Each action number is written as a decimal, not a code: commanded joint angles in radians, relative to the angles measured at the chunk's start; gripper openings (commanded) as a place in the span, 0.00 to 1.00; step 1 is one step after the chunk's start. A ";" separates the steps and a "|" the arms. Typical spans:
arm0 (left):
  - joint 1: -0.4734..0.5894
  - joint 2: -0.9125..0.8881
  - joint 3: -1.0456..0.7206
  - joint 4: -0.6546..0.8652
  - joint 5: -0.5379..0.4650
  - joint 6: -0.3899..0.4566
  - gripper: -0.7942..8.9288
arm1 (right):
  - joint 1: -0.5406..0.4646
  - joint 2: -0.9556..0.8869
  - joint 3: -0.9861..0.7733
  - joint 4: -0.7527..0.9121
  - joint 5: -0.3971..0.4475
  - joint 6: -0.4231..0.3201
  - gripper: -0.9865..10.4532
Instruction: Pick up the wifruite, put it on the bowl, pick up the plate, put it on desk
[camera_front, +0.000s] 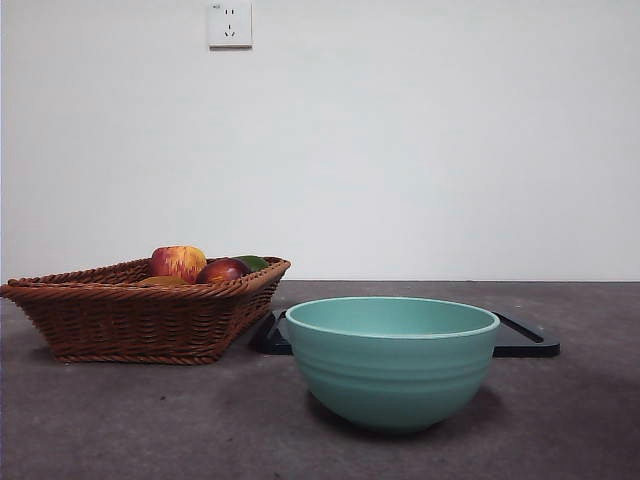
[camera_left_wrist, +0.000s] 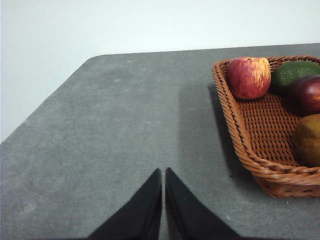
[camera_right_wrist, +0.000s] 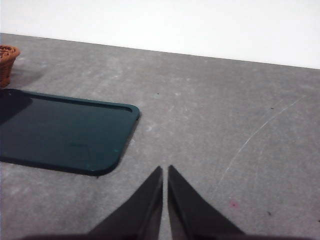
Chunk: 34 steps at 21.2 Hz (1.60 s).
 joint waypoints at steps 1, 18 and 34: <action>0.003 -0.002 -0.021 -0.005 -0.003 -0.056 0.09 | -0.001 -0.003 -0.004 0.001 -0.013 0.091 0.09; 0.003 -0.002 -0.007 -0.008 0.032 -0.496 0.09 | -0.001 -0.003 -0.002 0.008 -0.031 0.322 0.09; 0.003 0.000 0.085 -0.089 0.058 -0.570 0.09 | -0.001 -0.002 0.082 -0.002 -0.053 0.366 0.09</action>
